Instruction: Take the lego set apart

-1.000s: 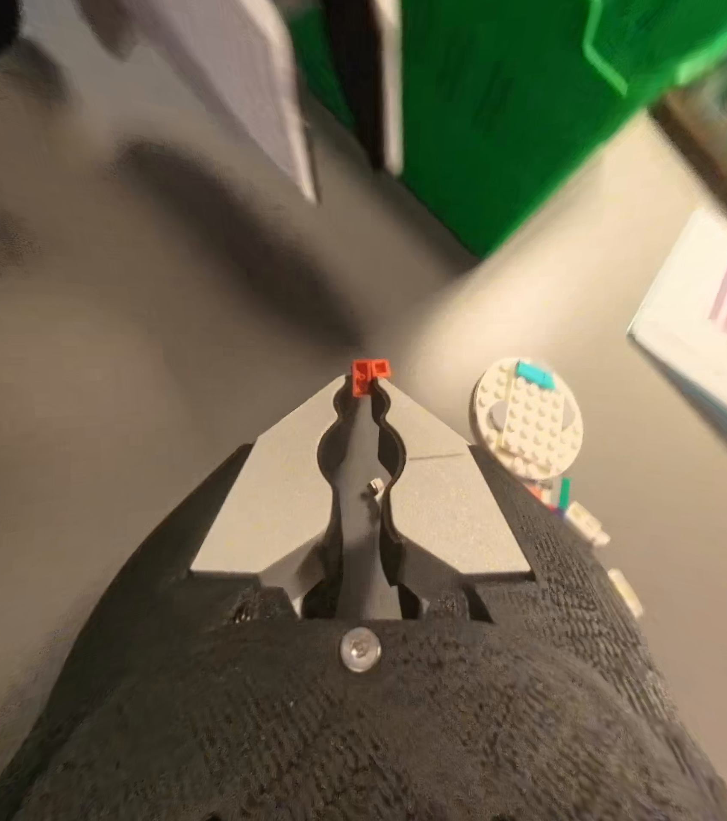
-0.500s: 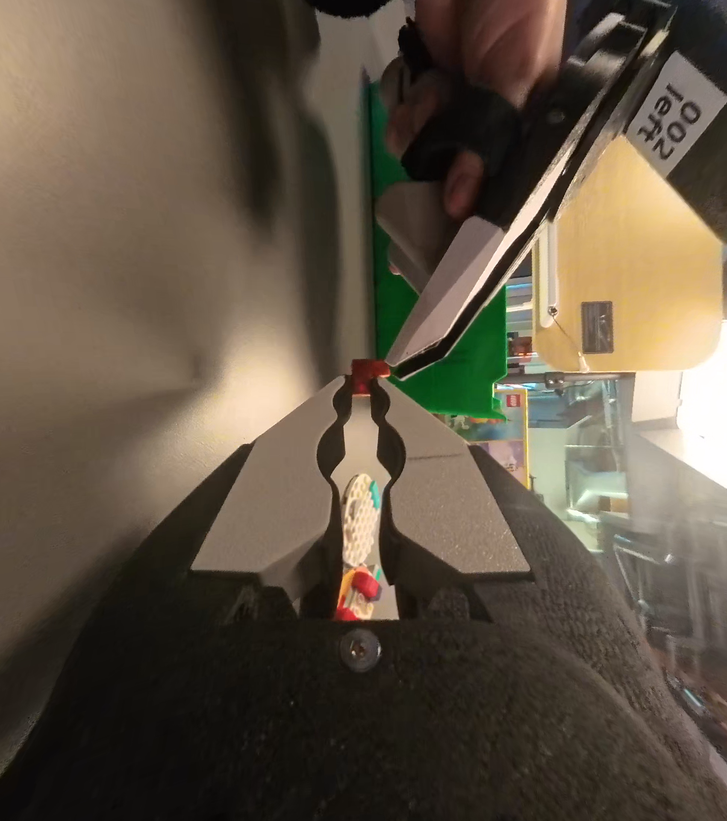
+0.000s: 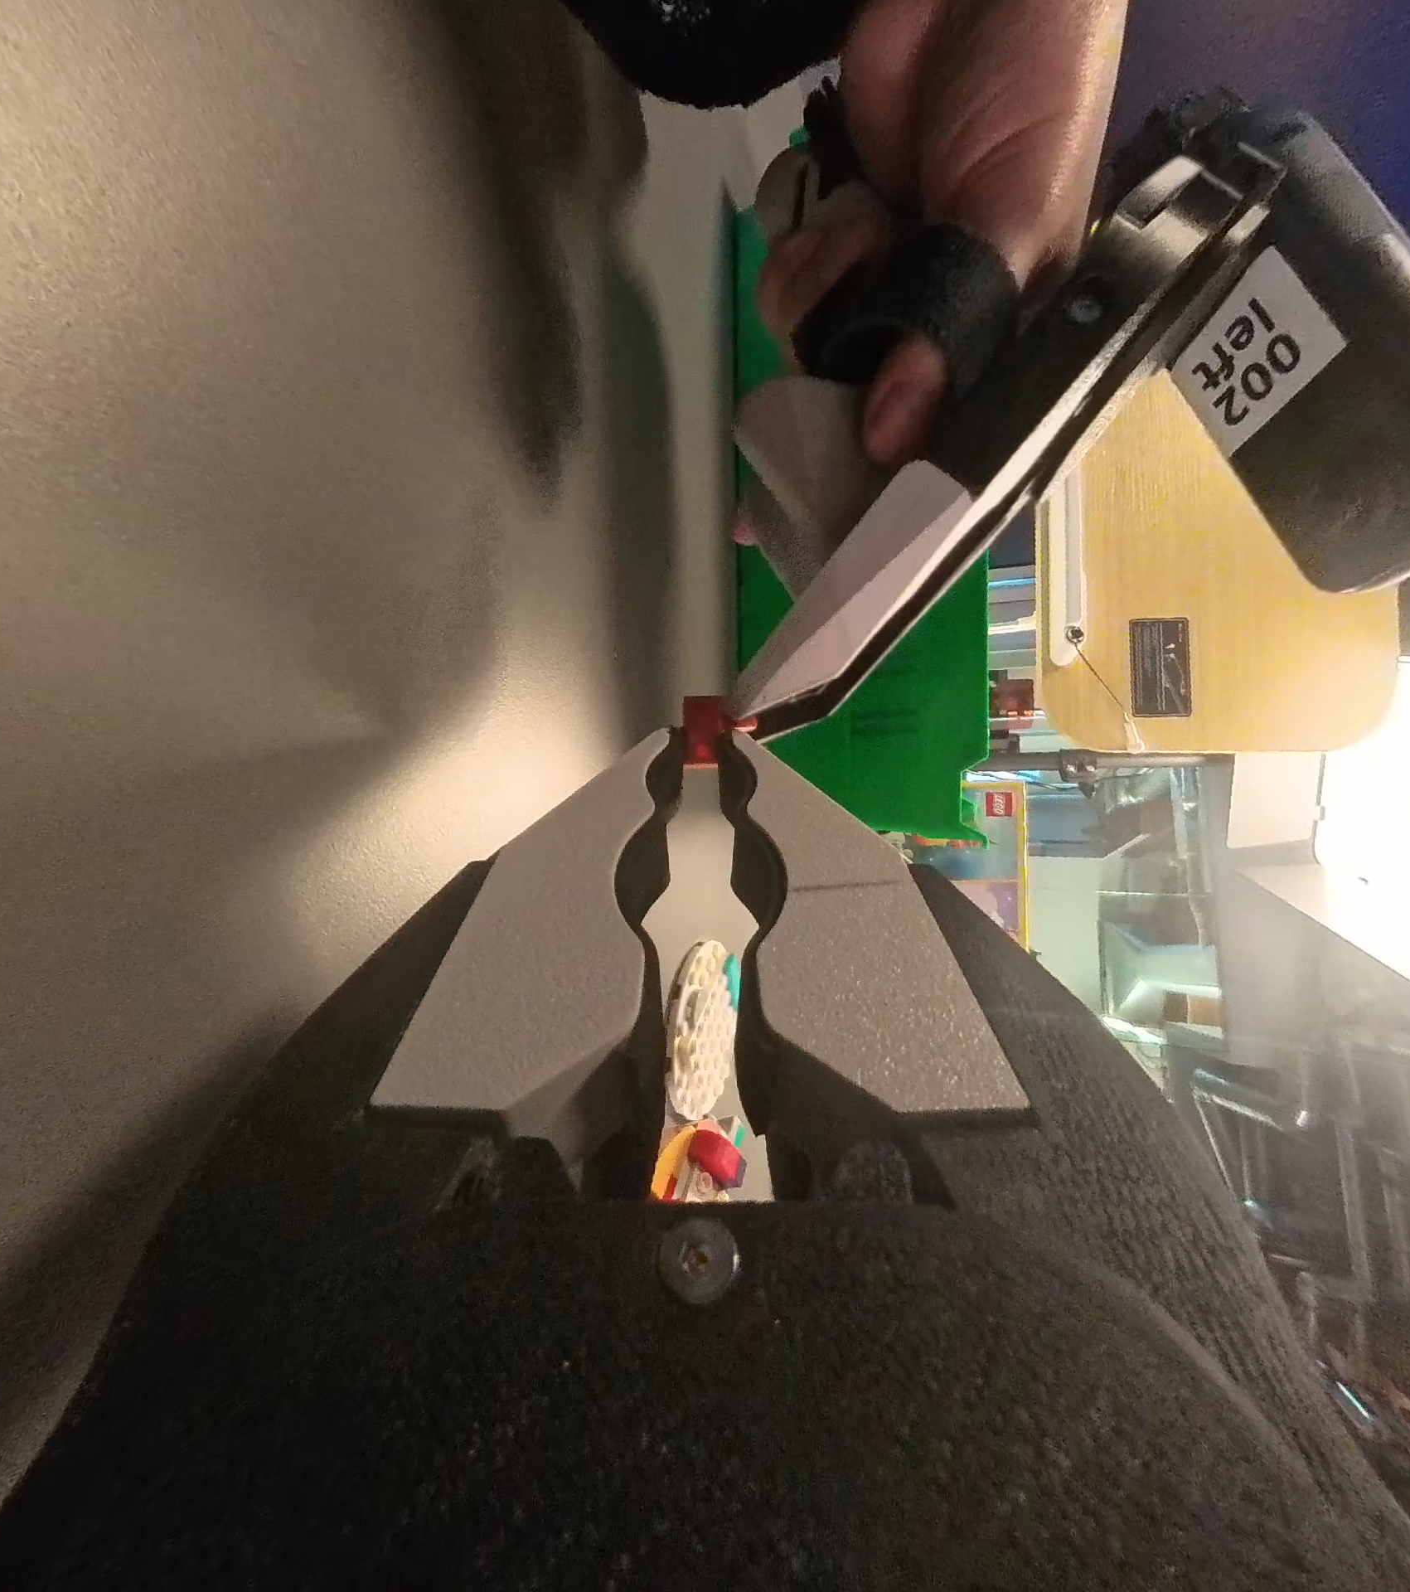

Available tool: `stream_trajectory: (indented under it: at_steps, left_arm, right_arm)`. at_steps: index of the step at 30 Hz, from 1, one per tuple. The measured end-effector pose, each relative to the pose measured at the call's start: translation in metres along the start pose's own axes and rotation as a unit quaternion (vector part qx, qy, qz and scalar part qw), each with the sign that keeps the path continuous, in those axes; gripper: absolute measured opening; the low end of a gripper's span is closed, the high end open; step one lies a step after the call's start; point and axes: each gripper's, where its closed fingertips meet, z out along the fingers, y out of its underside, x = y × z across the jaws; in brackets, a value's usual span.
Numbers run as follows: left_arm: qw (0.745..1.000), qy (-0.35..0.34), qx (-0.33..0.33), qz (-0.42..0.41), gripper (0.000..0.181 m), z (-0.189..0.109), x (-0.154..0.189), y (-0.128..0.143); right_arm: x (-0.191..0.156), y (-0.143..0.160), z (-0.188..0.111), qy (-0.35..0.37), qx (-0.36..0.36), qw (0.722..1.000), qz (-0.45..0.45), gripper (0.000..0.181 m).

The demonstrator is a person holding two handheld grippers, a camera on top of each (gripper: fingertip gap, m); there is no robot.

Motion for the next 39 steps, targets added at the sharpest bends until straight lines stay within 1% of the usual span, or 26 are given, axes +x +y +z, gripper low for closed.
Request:
stream_trajectory:
  at_steps: [2,4,5,6,7,10,11,13,15,16,17,18,20,23,25,27,31,33,35,36,38,39]
  left_arm:
    - [1.0,0.015,0.007,-0.003,0.005,0.0,0.003,-0.002]
    - [1.0,0.006,0.017,0.01,0.002,0.0,0.003,-0.004]
    - [1.0,-0.014,0.013,0.017,0.002,0.0,-0.002,-0.004]
    - [0.997,-0.068,0.007,0.03,0.002,-0.003,-0.017,-0.002]
    - [0.993,-0.106,0.005,0.044,0.002,-0.009,-0.03,-0.001]
    - [0.994,-0.09,0.059,0.026,0.002,-0.026,-0.026,-0.016]
    - [0.99,-0.109,0.075,0.041,0.002,-0.035,-0.028,-0.023]
    - [0.977,-0.167,0.114,0.071,0.002,-0.063,-0.034,-0.041]
    - [0.951,-0.261,0.149,0.076,0.002,-0.108,-0.055,-0.058]
    - [0.935,-0.314,0.151,0.065,0.002,-0.134,-0.071,-0.061]
    - [0.924,-0.351,0.142,0.043,0.002,-0.155,-0.087,-0.058]
    - [0.921,-0.371,0.117,0.01,0.002,-0.17,-0.104,-0.049]
    - [0.922,-0.378,0.055,-0.061,0.002,-0.185,-0.137,-0.021]
    - [0.928,-0.339,0.008,-0.153,0.003,-0.182,-0.177,0.011]
    - [0.927,-0.318,-0.021,-0.199,0.01,-0.174,-0.196,0.032]
    - [0.923,-0.302,-0.047,-0.233,0.016,-0.166,-0.207,0.049]
    - [0.912,-0.296,-0.096,-0.267,0.017,-0.157,-0.22,0.077]
    - [0.912,-0.296,-0.086,-0.271,0.026,-0.157,-0.22,0.075]
    - [0.908,-0.312,-0.078,-0.268,0.048,-0.164,-0.22,0.07]
    - [0.906,-0.329,-0.065,-0.257,0.056,-0.171,-0.219,0.063]
    - [0.904,-0.364,-0.024,-0.222,0.067,-0.185,-0.209,0.038]
    - [0.908,-0.372,0.008,-0.195,0.068,-0.19,-0.195,0.019]
  right_arm:
    - [0.001,0.0,0.0,0.002,0.001,1.0,0.0,0.006]
    - [0.002,0.002,-0.001,0.005,-0.003,1.0,-0.001,0.006]
    - [0.001,0.0,-0.001,0.002,0.002,1.0,0.004,0.006]
    - [0.001,-0.005,-0.002,0.001,0.014,1.0,0.01,0.006]
    - [0.002,-0.012,-0.003,0.005,0.028,1.0,0.011,0.006]
    - [0.004,-0.021,-0.005,0.018,0.043,0.999,-0.001,0.006]
    - [0.003,-0.019,-0.005,0.019,0.041,0.999,-0.004,0.006]
    - [0.006,-0.016,-0.004,0.024,0.037,0.999,0.001,0.006]
    - [0.01,-0.014,-0.005,0.032,0.039,0.999,0.019,0.006]
    - [0.013,-0.013,-0.005,0.036,0.038,0.998,0.028,0.006]
    - [0.014,-0.011,-0.004,0.039,0.034,0.998,0.034,0.006]
    - [0.015,-0.01,-0.003,0.04,0.031,0.998,0.037,0.006]
    - [0.016,-0.008,-0.002,0.042,0.029,0.998,0.048,0.006]
    - [0.018,-0.006,-0.001,0.042,0.028,0.996,0.071,0.006]
    - [0.019,-0.002,-0.001,0.043,0.023,0.996,0.081,0.006]
    - [0.02,0.0,-0.001,0.045,0.019,0.995,0.089,0.006]
    - [0.022,0.003,-0.001,0.046,0.017,0.994,0.101,0.006]
    - [0.023,0.004,-0.001,0.048,0.014,0.993,0.105,0.006]
    - [0.026,0.005,-0.002,0.054,0.014,0.992,0.113,0.006]
    - [0.028,0.005,-0.003,0.059,0.015,0.991,0.118,0.006]
    - [0.035,0.006,-0.005,0.072,0.018,0.989,0.129,0.006]
    - [0.039,0.007,-0.007,0.082,0.02,0.987,0.133,0.006]
